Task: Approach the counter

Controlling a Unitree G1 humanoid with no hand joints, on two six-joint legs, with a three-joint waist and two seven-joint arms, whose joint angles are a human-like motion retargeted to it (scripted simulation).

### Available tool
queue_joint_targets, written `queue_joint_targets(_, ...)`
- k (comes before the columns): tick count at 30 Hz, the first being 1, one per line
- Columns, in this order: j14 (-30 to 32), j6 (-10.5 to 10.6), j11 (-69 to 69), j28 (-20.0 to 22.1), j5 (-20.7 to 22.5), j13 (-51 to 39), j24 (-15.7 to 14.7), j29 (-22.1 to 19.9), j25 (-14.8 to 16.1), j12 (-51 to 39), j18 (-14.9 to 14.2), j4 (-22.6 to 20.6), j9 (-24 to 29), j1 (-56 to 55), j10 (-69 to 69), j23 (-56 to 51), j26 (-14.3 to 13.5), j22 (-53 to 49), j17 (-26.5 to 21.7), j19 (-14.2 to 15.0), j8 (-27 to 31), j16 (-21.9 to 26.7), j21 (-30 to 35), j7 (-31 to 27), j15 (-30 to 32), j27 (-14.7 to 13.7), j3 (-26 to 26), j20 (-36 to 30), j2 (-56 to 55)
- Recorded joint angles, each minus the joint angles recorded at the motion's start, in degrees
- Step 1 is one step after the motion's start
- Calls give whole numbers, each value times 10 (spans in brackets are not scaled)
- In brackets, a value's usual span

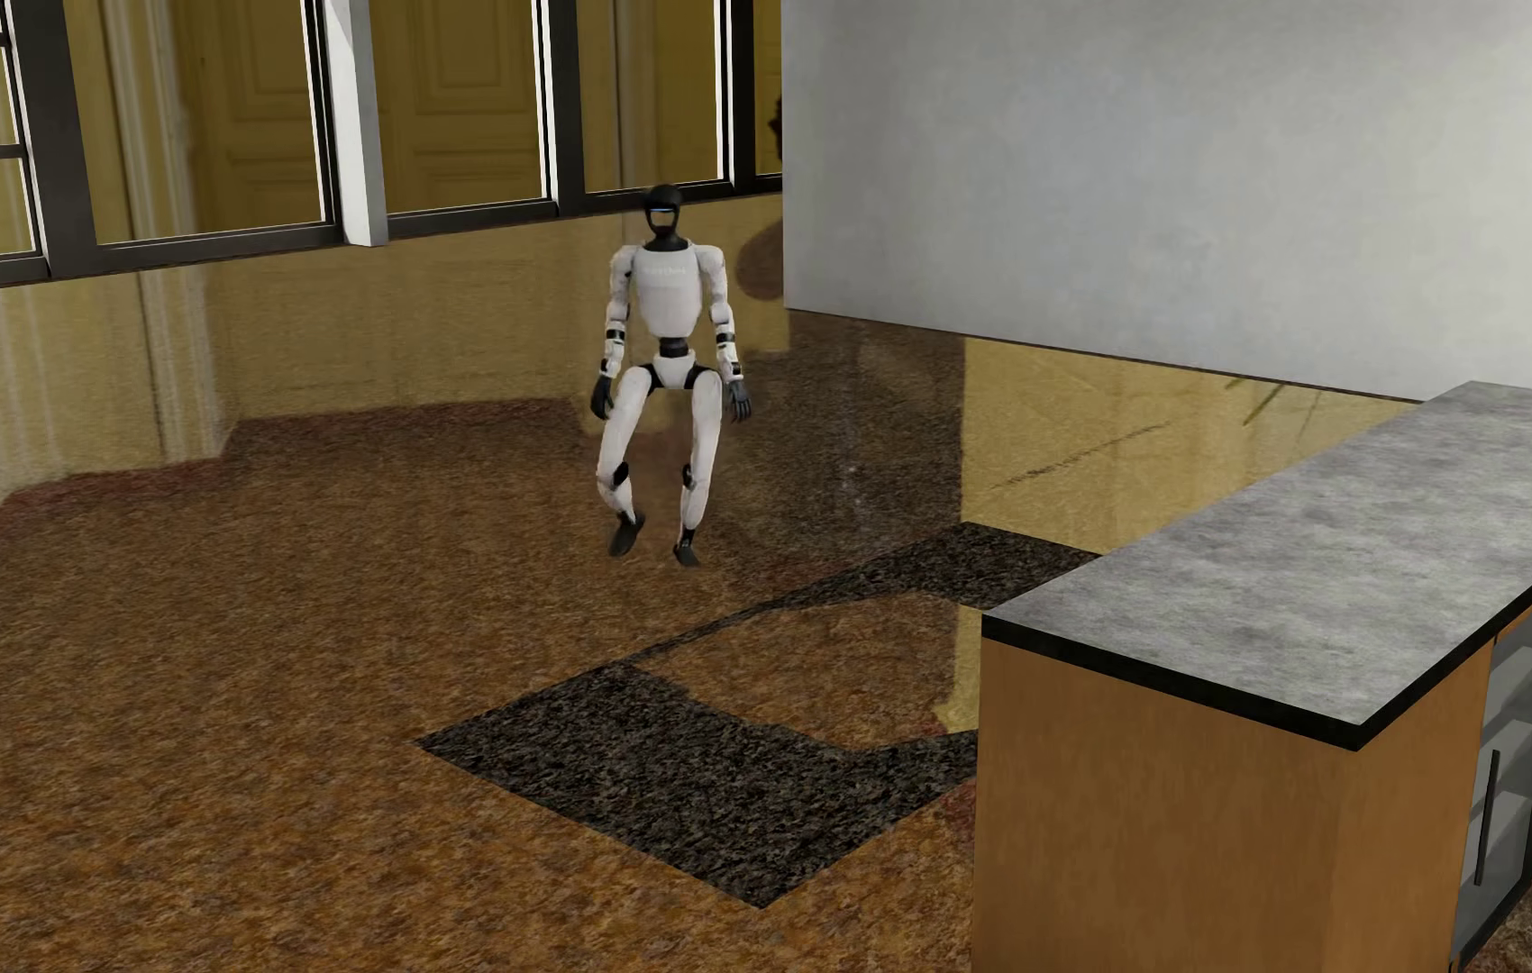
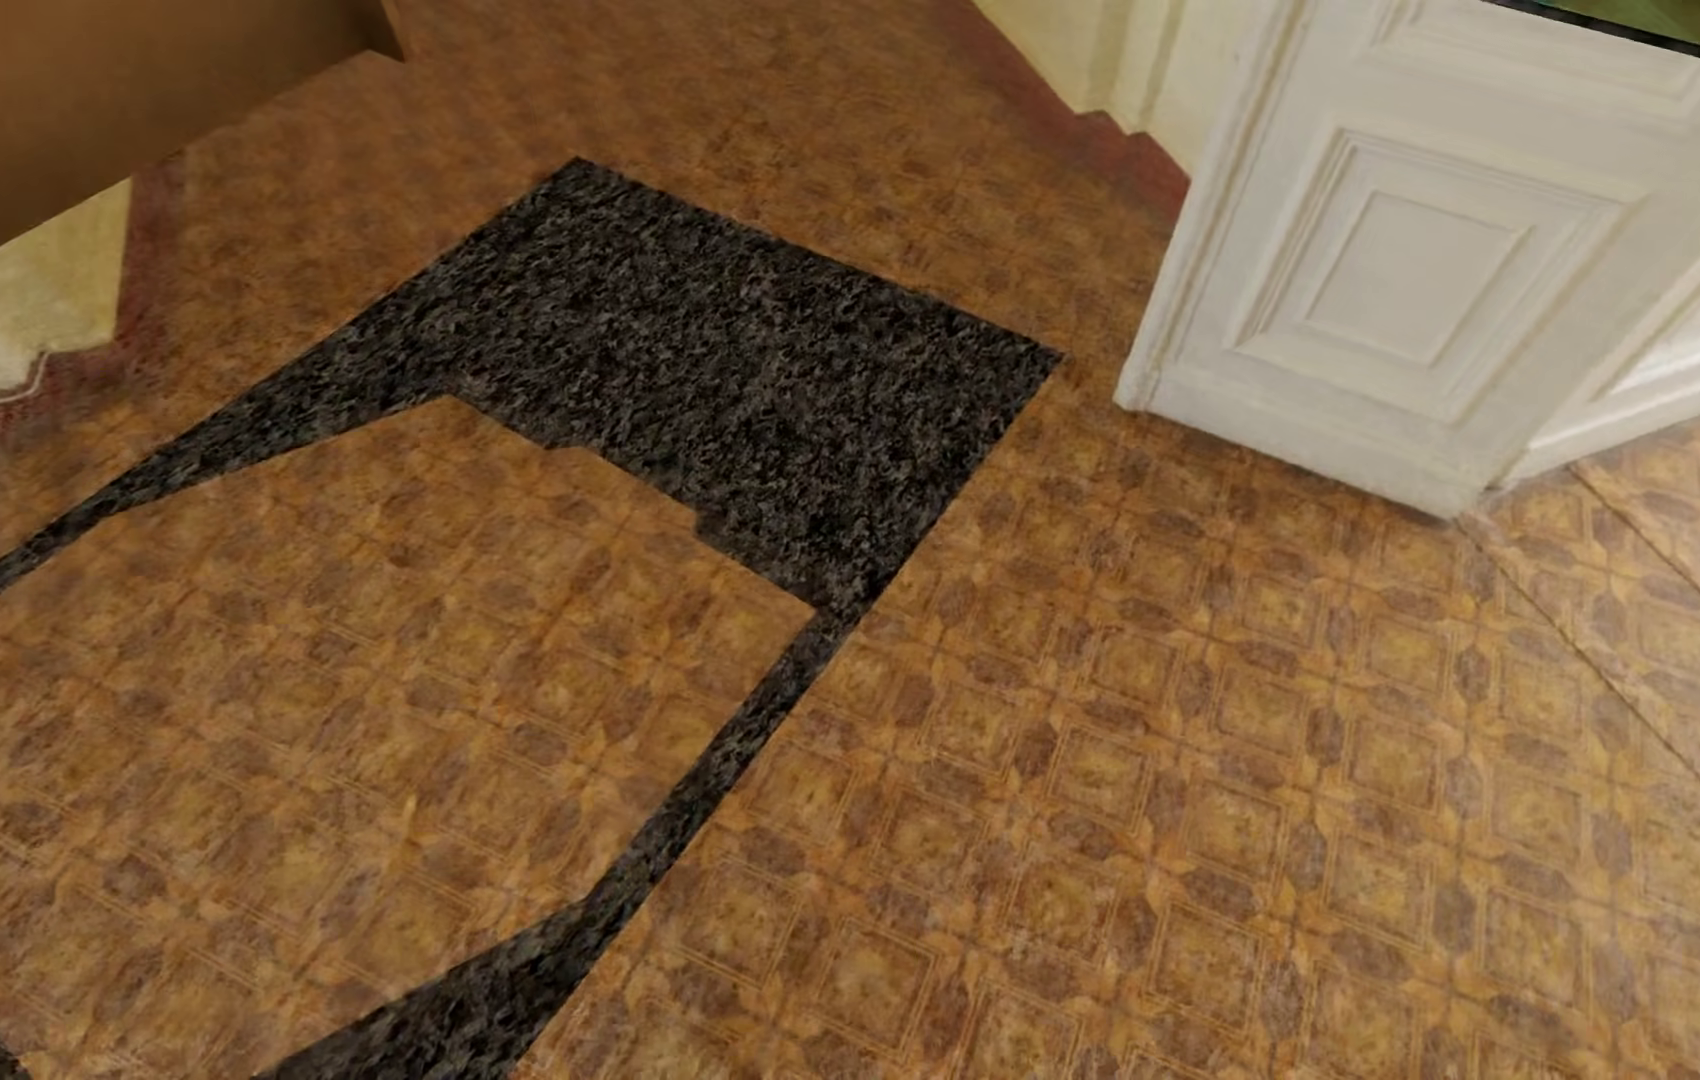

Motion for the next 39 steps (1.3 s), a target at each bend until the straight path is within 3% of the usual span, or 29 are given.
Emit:
queue_joint_targets(3, -19, -1, -46, -5, 65, 21, -3, -7, -40, -12, -3, -30, 1, 18, -8, -77, 1, -3, 15, -39, -8, 14, -22, -88, -10, -39, -15, -21, -95)
queue_joint_targets(4, -29, 0, -86, -7, 94, 38, 1, -5, -51, -10, -6, -38, 0, 25, -8, -103, -3, -10, 14, -40, -2, 15, -32, -120, -7, -54, -21, -30, -120)
queue_joint_targets(7, -60, 4, -312, -7, 189, 91, 0, 6, -75, -9, -15, -56, -2, 55, -10, -153, -14, -19, 15, 2, 62, 16, -52, -203, 20, -75, -29, -61, -146)
queue_joint_targets(8, -66, 5, -397, -5, 210, 103, -3, 13, -76, -2, -24, -58, -4, 70, -13, -150, -19, -21, 15, 34, 88, 16, -54, -224, 44, -74, -29, -72, -133)
queue_joint_targets(9, -65, 7, -410, -5, 220, 108, -6, 20, -75, 7, -34, -54, -6, 82, -8, -130, -21, -22, 20, -50, 99, 17, -53, -246, 111, -68, -28, -83, -123)
queue_joint_targets(11, -21, 16, -352, -3, 204, 94, -17, 30, -63, 25, -57, -40, -1, 60, 104, -32, -13, -22, 41, -60, 64, 20, -54, -279, 49, -29, -24, -90, -111)
queue_joint_targets(12, 47, 20, -320, -3, 189, 65, -22, 46, -52, 37, -98, -39, 2, 37, 185, 38, -2, -19, 52, -56, 49, 13, -52, -287, 13, 17, -21, -86, -97)
queue_joint_targets(13, 125, 22, -305, -9, 171, 33, -19, 92, -60, 43, -193, -43, 4, 1, 275, 114, 2, -16, 56, -55, 27, 12, -26, -311, -18, 57, -18, -92, -75)
queue_joint_targets(14, 185, 23, -304, -34, 153, 5, -7, 169, -98, 41, -220, -55, 4, -42, 369, 171, 1, -12, 53, -56, -1, 21, 36, -333, -42, 60, -15, -115, -45)
queue_joint_targets(15, 211, 26, -302, -69, 137, -15, 9, 232, -142, 36, -222, -57, 5, -84, 451, 195, -8, -14, 42, -55, -29, 36, 97, -341, -66, 42, -13, -141, -12)
queue_joint_targets(16, 193, 29, -305, -87, 128, -28, 7, 236, -163, 36, -224, -39, 6, -127, 508, 186, -14, -29, 30, -52, -56, 44, 120, -343, -87, 30, -8, -143, 24)
queue_joint_targets(17, 190, 31, -314, -77, 124, -36, -12, 187, -165, 44, -199, -5, 6, -171, 536, 160, -17, -55, 20, -47, -79, 41, 117, -321, -103, 26, -1, -122, 61)
queue_joint_targets(19, 173, 34, -338, -19, 130, -41, -65, 51, -117, 75, -150, 44, 3, -244, 508, 110, -45, -109, 8, -39, -117, 28, 58, -274, -131, 0, 17, -70, 130)
queue_joint_targets(20, 158, 34, -348, 11, 137, -50, -86, 26, -91, 92, -149, 47, 1, -269, 457, 87, -54, -129, 3, -35, -130, 24, 36, -261, -145, -10, 25, -51, 162)
queue_joint_targets(21, 144, 33, -357, 29, 143, -64, -96, 26, -68, 107, -150, 46, 0, -285, 385, 59, -62, -144, -8, -29, -137, 22, 18, -248, -161, -16, 33, -40, 192)
queue_joint_targets(23, 159, 27, -386, 42, 152, -105, -103, 29, -65, 136, -123, 47, -5, -285, 175, 6, -54, -163, -37, -16, -141, 7, 17, -209, -185, -23, 47, -15, 251)
queue_joint_targets(24, 186, 22, -405, 44, 153, -130, -109, 28, -72, 147, -138, 40, -8, -269, 45, -17, -44, -159, -51, -7, -135, -8, 21, -204, -191, -24, 54, 3, 279)
queue_joint_targets(25, 207, 17, -417, 47, 153, -154, -113, 25, -80, 156, -175, 37, -11, -245, -70, -35, -30, -147, -61, 7, -125, -24, 28, -205, -195, -24, 61, 23, 303)
queue_joint_targets(26, 241, 14, -420, 47, 148, -173, -113, 25, -84, 163, -154, 42, -13, -227, -111, -51, -11, -124, -69, 18, -114, -40, 35, -182, -192, -25, 67, 38, 327)
queue_joint_targets(27, 291, 10, -408, 42, 136, -186, -108, 25, -84, 168, -89, 43, -14, -215, -85, -63, 8, -91, -74, 34, -98, -56, 38, -162, -174, -27, 71, 44, 346)
queue_joint_targets(28, 270, 5, -373, 28, 115, -191, -98, 19, -78, 167, -41, 35, -12, -209, -41, -73, 31, -47, -76, 48, -75, -70, 33, -152, -143, -25, 74, 44, 353)
queue_joint_targets(30, 186, -9, -226, -39, 82, -164, -52, -16, -37, 149, -38, 21, -4, -182, 29, -78, 75, 41, -49, 62, -20, -78, -13, -141, 2, -14, 75, 14, 315)
queue_joint_targets(31, 160, -14, -131, -79, 73, -153, -30, -24, -22, 143, -41, 18, -1, -157, 34, -72, 73, 56, -30, 50, 13, -79, -20, -133, 65, -9, 72, 0, 272)
queue_joint_targets(32, 142, -19, -39, -106, 52, -153, -20, -14, -26, 144, -39, 13, 1, -127, 25, -60, 55, 52, -23, 45, 37, -85, 2, -119, 93, -4, 69, -1, 220)
queue_joint_targets(33, 128, -25, 36, -107, 32, -153, -31, 16, -37, 144, -36, 3, 5, -94, 10, -47, 34, 35, -24, 44, 56, -93, 37, -107, 75, -6, 65, 21, 170)
queue_joint_targets(35, 100, -38, 126, -45, 15, -126, -40, 67, -62, 122, -39, -12, 9, -38, -9, -30, 13, 3, -19, 8, 69, -92, 82, -105, 50, -20, 53, 61, 75)
queue_joint_targets(36, 84, -43, 136, -5, 13, -99, -15, 76, -60, 102, -43, -17, 10, -20, -10, -20, 11, -5, -9, 0, 61, -79, 78, -112, 36, -18, 45, 56, 30)
queue_joint_targets(37, 68, -46, 120, 22, 17, -70, 5, 75, -51, 79, -47, -21, 9, -8, -7, -7, 11, -13, 3, -19, 47, -67, 63, -121, 19, -9, 37, 50, -10)
queue_joint_targets(39, 33, -48, 20, 28, 42, -12, 6, 70, -25, 30, -53, -26, 6, 13, 5, 27, -7, -29, 21, -34, 12, -43, 21, -144, -6, 15, 20, 46, -71)
